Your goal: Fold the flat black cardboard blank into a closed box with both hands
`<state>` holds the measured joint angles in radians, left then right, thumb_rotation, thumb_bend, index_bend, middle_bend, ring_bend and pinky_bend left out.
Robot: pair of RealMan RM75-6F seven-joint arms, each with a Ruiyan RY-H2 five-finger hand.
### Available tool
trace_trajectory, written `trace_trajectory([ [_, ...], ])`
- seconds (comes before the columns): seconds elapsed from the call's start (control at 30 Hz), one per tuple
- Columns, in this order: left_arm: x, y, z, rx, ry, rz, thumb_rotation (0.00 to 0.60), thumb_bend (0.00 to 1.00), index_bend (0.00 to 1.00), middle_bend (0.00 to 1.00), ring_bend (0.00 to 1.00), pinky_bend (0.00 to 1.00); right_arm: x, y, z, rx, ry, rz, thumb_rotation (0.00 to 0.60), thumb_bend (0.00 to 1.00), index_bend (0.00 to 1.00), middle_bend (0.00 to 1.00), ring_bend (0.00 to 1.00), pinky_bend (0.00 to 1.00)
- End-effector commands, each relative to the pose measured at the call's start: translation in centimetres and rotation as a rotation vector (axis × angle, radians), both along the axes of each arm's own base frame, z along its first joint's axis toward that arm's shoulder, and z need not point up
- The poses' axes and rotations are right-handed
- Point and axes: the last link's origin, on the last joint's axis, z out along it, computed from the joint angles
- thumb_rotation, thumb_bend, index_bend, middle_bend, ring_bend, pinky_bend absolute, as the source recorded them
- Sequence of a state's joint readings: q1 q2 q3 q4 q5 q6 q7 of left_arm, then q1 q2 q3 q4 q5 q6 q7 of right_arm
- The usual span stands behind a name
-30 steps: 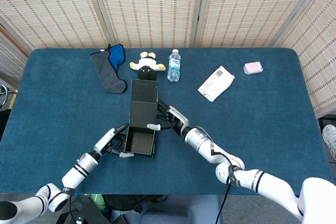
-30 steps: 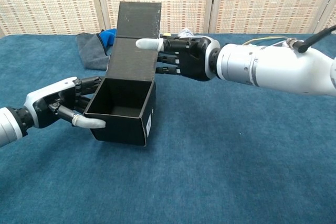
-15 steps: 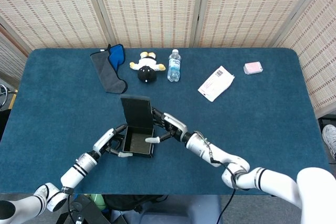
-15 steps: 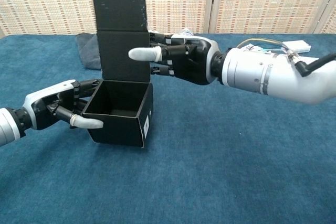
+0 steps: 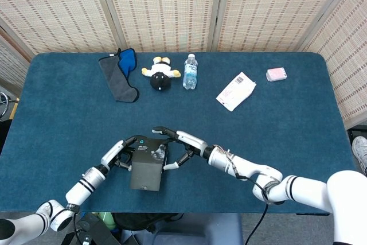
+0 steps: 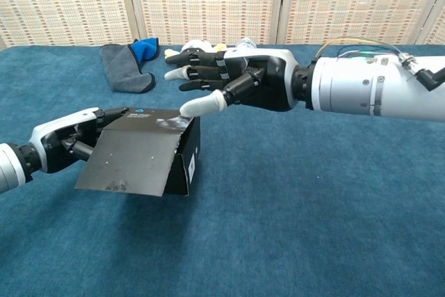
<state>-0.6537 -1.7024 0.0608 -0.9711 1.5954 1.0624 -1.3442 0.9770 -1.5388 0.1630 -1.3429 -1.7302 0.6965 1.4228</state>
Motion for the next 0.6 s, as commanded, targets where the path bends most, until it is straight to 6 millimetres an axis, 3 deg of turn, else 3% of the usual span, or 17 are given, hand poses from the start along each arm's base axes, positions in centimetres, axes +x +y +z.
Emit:
trace_trajectory([
  [0.03,0.1,0.1,-0.1,0.004,0.009,0.004,0.6,0.08,0.24,0.3,0.67,0.83,0.5,0.1,-0.3,-0.007,0.053,0.032,0.6,0.0,0.0,0.03,0.01,0.13],
  [0.6,1.1,-0.3,-0.6,0.087,0.044,0.045,0.6,0.08,0.23,0.3,0.68,0.83,3.3,-0.5,-0.4,-0.231,0.26,0.2,0.6,0.0,0.03,0.13,0.02,0.13],
])
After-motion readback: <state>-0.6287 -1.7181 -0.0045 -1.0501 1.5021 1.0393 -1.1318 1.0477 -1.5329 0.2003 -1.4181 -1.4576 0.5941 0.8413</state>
